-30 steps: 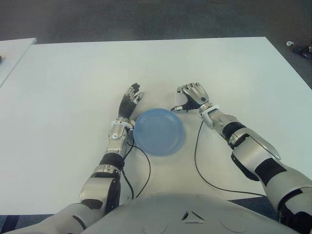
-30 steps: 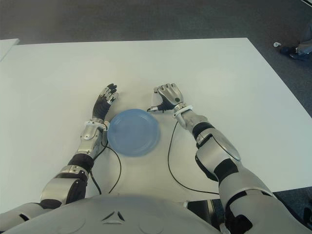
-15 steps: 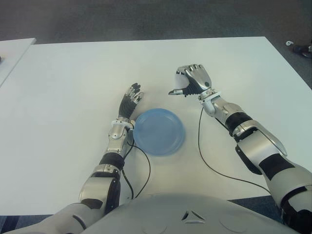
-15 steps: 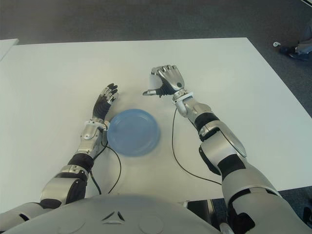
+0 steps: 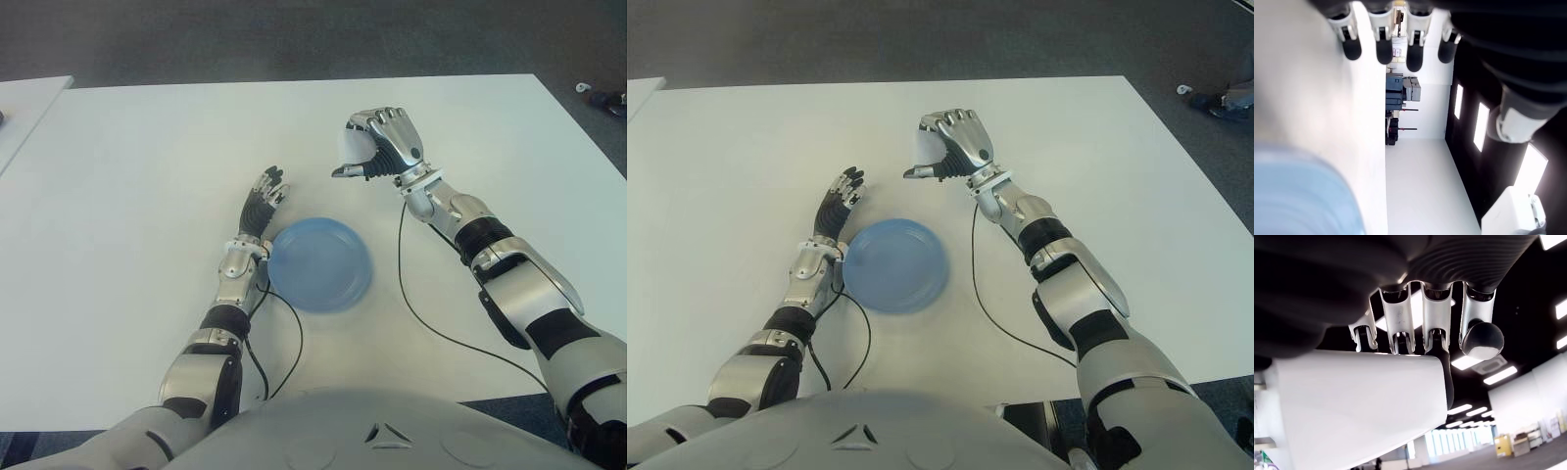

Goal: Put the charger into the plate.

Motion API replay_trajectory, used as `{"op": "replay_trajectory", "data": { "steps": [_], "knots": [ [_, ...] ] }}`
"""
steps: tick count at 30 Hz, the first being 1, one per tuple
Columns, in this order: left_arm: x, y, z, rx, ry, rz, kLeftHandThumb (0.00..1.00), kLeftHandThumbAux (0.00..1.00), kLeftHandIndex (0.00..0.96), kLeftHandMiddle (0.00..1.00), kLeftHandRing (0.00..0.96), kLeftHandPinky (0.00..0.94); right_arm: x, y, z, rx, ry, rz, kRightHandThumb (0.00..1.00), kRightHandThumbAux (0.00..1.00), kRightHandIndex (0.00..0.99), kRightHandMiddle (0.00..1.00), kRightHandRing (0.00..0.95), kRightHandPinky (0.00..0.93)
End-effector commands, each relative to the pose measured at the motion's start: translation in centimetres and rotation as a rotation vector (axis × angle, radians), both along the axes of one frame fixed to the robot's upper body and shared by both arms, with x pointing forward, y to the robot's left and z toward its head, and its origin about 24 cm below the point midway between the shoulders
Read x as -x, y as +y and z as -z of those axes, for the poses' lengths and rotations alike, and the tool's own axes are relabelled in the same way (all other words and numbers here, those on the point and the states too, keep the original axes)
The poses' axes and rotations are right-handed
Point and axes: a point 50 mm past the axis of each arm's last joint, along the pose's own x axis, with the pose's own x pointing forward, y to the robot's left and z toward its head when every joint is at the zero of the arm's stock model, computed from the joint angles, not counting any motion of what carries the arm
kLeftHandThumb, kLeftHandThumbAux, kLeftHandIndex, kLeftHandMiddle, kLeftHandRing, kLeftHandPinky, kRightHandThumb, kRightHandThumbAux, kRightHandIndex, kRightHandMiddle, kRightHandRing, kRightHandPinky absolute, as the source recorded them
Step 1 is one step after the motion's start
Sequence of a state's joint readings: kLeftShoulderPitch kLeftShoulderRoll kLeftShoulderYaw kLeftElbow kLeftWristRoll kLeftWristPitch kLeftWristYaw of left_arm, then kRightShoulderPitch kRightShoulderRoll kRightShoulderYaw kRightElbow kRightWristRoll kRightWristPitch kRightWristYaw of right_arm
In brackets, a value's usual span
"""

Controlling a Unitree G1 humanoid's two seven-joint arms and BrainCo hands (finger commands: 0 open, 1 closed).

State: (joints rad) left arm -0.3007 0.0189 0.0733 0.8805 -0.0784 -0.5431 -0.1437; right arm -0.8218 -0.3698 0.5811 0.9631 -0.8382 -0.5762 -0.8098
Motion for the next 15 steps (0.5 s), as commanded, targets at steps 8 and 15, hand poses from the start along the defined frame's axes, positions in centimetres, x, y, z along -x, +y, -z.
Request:
{"op": "replay_trajectory", "data": {
  "steps": [8, 15],
  "knots": [
    [1.1, 0.0, 1.9, 0.003, 0.110, 0.003, 0.000, 0.516, 0.114, 0.141, 0.106, 0.098, 1.8, 1.7, 0.5, -0.064, 0.011, -0.095, 0.747, 0.708, 0.440, 0.903, 0.893, 0.886],
    [1.0, 0.0, 1.9, 0.004, 0.112, 0.001, 0.000, 0.511, 0.108, 0.140, 0.102, 0.094, 3.5, 2.9, 1.1, -0.120, 0.109, -0.156, 0.747, 0.708, 0.440, 0.899, 0.888, 0.884]
  ]
}}
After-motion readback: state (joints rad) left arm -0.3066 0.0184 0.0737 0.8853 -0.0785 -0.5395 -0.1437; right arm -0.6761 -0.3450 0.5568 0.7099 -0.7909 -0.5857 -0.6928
